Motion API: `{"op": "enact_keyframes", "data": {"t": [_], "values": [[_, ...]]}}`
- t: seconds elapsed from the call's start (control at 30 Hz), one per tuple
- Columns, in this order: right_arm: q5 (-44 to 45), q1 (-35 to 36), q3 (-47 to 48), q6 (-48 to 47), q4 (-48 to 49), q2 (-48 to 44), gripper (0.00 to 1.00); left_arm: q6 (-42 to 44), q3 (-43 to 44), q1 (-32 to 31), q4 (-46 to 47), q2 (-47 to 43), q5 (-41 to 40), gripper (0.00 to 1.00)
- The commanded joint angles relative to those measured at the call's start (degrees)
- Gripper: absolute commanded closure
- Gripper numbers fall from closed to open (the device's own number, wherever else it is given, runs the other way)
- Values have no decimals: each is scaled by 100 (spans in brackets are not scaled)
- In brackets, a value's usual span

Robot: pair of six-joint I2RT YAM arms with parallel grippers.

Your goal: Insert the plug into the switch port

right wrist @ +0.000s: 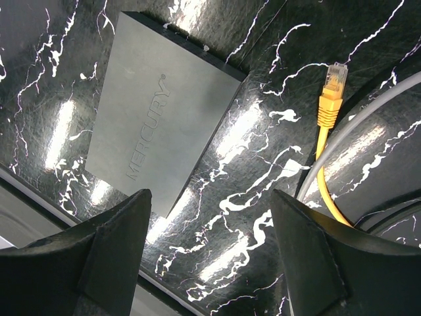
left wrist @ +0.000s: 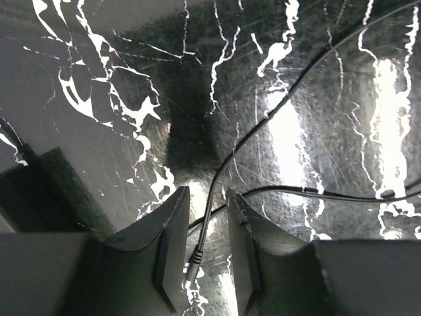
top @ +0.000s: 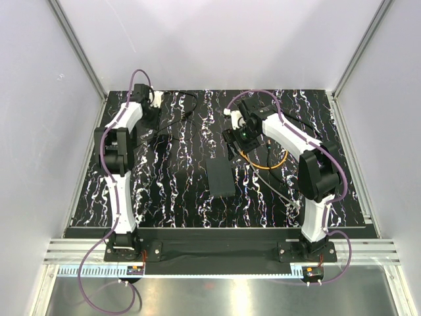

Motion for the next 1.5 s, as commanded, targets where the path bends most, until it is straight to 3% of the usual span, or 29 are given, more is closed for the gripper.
{"op": "enact_keyframes", "data": {"t": [0.0,0.5,0.63,0.8,0.97,1.13,1.27,1.37,1.47], "values": [[-134,-31,294,3,-96,-206,20,88,369,-4,-204,112,-227,67],[-177,-110,479,-50,-184,-21,21,439,501,-4,-784,341,-473,71],[-204,-118,488,-41,-167,-12,22,545,457,-13,-837,367,-526,76],[-265,-136,619,38,-166,31,27,510,711,-4,-889,315,-430,99],[-431,-171,866,222,-114,-47,34,396,940,40,-688,-378,0,100],[-757,-215,936,415,149,-249,40,-201,748,75,-285,-1371,624,100],[-1300,-224,849,512,614,-556,44,-1070,-209,206,259,-2407,1652,100],[-1670,-224,743,942,1186,-750,44,-2577,-1307,225,893,-3348,1812,100],[-2075,-224,944,1267,1450,-654,44,-4036,-2309,216,1333,-4219,1110,100]]}}
